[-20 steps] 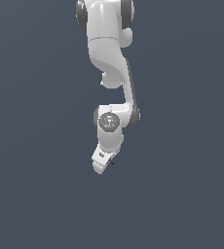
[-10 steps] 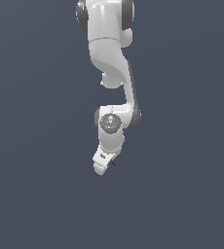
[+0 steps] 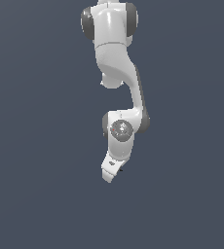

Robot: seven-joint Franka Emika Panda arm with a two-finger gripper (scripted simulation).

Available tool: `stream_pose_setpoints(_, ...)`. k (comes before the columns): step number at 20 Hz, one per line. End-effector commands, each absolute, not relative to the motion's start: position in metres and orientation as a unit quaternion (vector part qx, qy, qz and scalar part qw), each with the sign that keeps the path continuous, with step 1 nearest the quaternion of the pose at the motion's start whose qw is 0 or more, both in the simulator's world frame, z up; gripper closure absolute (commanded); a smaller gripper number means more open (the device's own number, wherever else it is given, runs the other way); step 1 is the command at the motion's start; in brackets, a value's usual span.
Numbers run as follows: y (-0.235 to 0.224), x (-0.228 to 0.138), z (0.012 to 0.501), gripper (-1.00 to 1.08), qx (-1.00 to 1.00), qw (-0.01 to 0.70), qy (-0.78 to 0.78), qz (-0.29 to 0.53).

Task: Pick up the object and move it to a goal position.

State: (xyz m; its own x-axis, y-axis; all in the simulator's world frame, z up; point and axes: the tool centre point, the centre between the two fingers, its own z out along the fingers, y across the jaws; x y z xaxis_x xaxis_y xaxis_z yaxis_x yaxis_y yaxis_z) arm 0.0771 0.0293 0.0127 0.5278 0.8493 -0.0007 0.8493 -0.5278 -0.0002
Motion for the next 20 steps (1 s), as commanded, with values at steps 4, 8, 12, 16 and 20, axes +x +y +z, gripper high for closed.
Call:
stream_pose_setpoints(4, 0.054, 0.099, 0.013, 1.08, 0.874, 0.0, 0.486, 0.0)
stream_pose_setpoints(8, 0.067, 0.11, 0.013, 1.08, 0.874, 0.0, 0.486, 0.0)
stream_pose_setpoints(12, 0.075, 0.118, 0.013, 1.08, 0.874, 0.0, 0.486, 0.0)
stream_pose_setpoints(16, 0.079, 0.122, 0.013, 1.08, 0.874, 0.0, 0.486, 0.0)
stream_pose_setpoints(20, 0.08, 0.123, 0.013, 1.08, 0.874, 0.0, 0.486, 0.0)
